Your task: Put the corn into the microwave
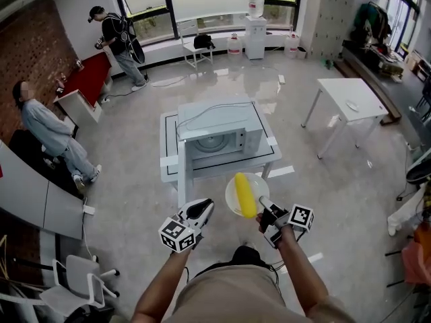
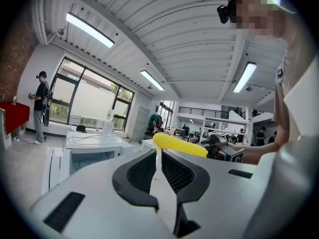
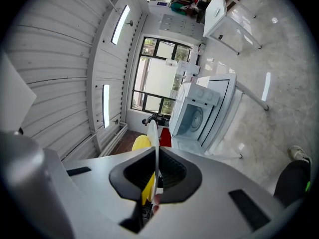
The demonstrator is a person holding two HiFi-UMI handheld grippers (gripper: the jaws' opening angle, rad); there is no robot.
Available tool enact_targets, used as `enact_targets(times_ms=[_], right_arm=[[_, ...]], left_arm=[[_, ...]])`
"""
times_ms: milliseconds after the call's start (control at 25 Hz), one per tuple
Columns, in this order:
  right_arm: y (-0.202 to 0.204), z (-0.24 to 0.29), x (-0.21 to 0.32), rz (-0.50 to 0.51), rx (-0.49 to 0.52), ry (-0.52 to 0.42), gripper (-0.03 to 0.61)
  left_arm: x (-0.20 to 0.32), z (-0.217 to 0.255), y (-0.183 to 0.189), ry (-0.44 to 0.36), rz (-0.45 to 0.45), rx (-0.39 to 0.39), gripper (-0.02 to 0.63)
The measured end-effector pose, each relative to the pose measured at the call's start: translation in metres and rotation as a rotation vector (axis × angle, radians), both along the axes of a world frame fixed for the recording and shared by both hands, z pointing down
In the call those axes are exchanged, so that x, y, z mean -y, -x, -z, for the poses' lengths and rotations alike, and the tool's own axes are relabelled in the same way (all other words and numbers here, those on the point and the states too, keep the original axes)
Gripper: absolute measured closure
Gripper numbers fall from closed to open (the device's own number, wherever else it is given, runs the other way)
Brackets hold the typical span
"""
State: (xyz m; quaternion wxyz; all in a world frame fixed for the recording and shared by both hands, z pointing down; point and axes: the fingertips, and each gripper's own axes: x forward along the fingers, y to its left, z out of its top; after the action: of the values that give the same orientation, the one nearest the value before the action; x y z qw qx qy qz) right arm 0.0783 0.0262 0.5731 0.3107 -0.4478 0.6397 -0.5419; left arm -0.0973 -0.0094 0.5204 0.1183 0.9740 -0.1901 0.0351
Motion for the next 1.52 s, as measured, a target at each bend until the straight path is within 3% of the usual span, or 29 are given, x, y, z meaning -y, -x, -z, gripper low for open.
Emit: enact_targets(times_ms=[560,800,1160,1520], right_arm=[[-0.049,-0.007,0.068,0.166,0.008,0.039,0.561],[-0.061,-0.007,0.098,0.242,-0.023,0.013,0.560],[-0.069,-0.007,0.119,0.334,0.010,0.027,0.560],[-0.071,-0.018,0.134,0.358,0.015,0.018,0.560]], left_arm=[[0.048,-0.014,-0.045,0.045,0.140,0.036,0.592],[0.064,-0.018,-0.056,0.068,0.209,0.037,0.592],[0.073,-0.024,-0.075,0.078,0.282,0.033,0.591],[0.075,-0.041,-0.086,0.099,0.307,0.058,0.591]])
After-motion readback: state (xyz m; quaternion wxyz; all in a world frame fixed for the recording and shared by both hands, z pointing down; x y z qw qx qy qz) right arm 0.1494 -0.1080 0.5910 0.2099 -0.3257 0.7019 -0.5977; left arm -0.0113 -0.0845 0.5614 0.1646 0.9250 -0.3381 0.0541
